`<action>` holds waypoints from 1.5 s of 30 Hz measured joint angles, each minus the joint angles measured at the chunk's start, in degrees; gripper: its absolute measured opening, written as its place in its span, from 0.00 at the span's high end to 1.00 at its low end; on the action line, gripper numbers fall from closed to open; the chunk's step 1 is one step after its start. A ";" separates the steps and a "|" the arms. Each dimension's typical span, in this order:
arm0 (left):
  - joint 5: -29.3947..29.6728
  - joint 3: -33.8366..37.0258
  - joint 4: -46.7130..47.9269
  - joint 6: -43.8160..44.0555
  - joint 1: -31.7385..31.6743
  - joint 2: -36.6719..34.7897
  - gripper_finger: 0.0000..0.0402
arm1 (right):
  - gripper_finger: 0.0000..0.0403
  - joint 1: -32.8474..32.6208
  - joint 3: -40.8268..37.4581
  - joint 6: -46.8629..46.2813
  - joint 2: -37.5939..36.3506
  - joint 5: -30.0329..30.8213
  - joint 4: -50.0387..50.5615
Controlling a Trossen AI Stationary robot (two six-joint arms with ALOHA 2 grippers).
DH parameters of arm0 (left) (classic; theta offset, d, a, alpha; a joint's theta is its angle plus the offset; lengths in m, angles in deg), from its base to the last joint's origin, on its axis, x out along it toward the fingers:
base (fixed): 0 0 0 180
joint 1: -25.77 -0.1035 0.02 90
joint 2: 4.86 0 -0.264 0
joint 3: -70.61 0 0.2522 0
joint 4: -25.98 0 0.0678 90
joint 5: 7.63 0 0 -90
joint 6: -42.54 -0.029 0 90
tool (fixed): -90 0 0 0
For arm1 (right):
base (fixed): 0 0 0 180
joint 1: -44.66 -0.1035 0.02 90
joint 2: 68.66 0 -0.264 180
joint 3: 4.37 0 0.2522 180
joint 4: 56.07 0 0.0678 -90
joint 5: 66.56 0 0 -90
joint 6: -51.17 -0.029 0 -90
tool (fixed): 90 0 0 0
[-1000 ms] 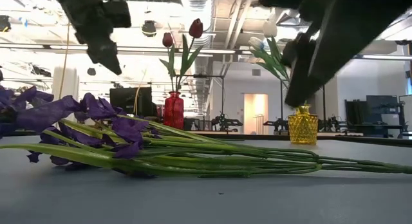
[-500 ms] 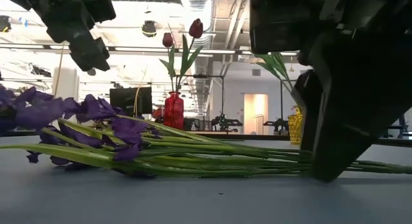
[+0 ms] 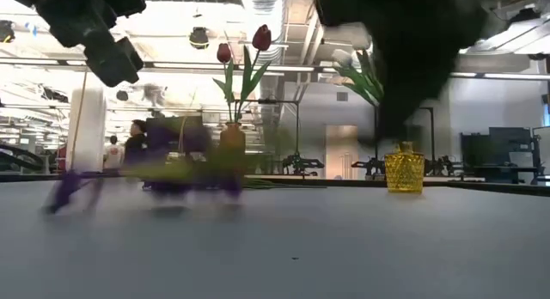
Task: Sort flowers into vase by color
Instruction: Put the purple flowers into the red vase
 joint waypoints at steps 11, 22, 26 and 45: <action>13.21 0.00 -6.29 0.55 -0.06 -6.19 0.56 | 0.93 8.70 -6.06 8.37 -22.18 17.35 -1.07; 12.54 0.00 -26.61 5.18 -3.12 0.16 0.56 | 0.93 20.35 -10.48 31.69 -30.80 13.77 -32.60; 12.07 0.00 -46.46 4.60 -3.54 6.13 0.56 | 0.93 23.45 -10.49 39.22 -28.60 2.65 -46.23; 13.10 -0.02 -59.36 -3.03 -3.54 9.96 0.56 | 0.92 26.78 -10.47 38.94 -23.10 -11.80 -51.49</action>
